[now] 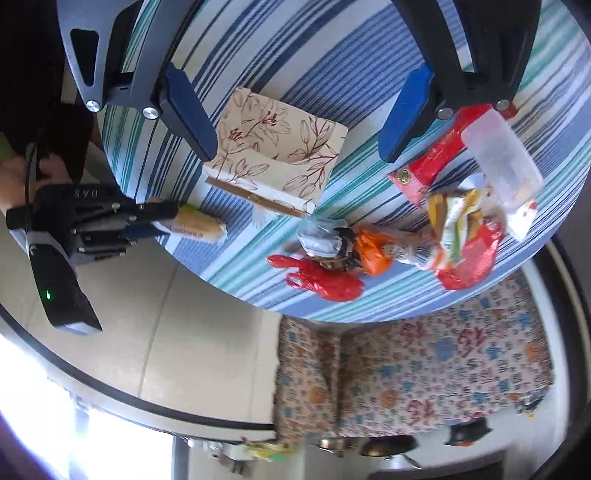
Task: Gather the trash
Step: 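Grasp the wrapped snack bar with right tool while left tool grasps the floral bag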
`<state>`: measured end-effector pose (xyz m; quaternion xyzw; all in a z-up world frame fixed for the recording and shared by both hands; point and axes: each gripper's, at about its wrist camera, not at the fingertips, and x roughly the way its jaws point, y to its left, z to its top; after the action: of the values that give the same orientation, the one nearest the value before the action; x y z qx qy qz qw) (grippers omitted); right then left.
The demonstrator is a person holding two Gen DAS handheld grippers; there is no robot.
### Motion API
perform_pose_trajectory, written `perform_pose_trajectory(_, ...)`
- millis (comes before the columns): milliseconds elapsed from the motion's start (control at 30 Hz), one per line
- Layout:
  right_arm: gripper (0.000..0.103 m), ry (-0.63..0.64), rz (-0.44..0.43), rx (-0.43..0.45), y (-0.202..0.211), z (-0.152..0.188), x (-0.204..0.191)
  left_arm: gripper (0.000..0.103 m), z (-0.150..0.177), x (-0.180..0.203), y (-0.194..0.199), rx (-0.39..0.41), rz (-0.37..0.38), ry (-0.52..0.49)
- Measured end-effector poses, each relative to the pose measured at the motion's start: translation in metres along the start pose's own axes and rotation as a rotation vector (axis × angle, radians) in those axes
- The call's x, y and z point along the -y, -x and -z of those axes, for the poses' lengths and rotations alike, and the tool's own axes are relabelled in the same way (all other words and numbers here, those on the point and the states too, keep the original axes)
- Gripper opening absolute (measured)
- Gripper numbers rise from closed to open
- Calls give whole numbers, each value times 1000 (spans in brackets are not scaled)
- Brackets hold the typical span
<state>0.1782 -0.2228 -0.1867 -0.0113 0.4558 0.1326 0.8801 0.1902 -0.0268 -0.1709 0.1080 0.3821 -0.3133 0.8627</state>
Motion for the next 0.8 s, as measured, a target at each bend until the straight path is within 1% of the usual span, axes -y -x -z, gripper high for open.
perform_pose_trajectory(133, 26, 4, 4, -3, -1, 1, -2, 91, -2, -6, -15, -26, 71, -72)
perform_pose_trajectory(167, 26, 4, 4, -3, -1, 1, -2, 91, -3, -8, -19, -30, 89, -74)
perform_pose_trajectory(233, 26, 3, 3, -3, -1, 1, -2, 91, -3, -13, -24, -40, 153, -62)
perform_pose_trajectory(300, 26, 1, 0, -3, -2, 1, -2, 91, -2, -14, -27, -44, 187, -52)
perform_pose_trajectory(333, 26, 1, -2, -4, -2, 1, -2, 91, -2, -12, -28, -47, 199, -58)
perform_pose_trajectory(400, 26, 0, -5, -4, -2, 1, -2, 91, 1, -3, -25, -44, 202, -95)
perform_pose_trajectory(467, 26, 1, -10, -3, -1, 1, -1, 91, 5, 10, -22, -40, 221, -143)
perform_pose_trajectory(500, 26, 2, -12, -2, 0, 0, -1, 91, 7, 15, -24, -48, 215, -165)
perform_pose_trajectory(600, 26, 4, -11, 0, 1, 0, -1, 91, 15, 26, -42, -101, 120, -222)
perform_pose_trajectory(633, 26, 4, -11, -2, 2, 1, 0, 92, 16, 29, -49, -136, 93, -224)
perform_pose_trajectory(700, 26, 8, -7, -12, 1, 2, 0, 92, 13, 28, -47, -103, 80, -181)
perform_pose_trajectory(800, 26, 19, 2, -28, 1, 4, 0, 83, 10, 25, -45, -80, 50, -76)
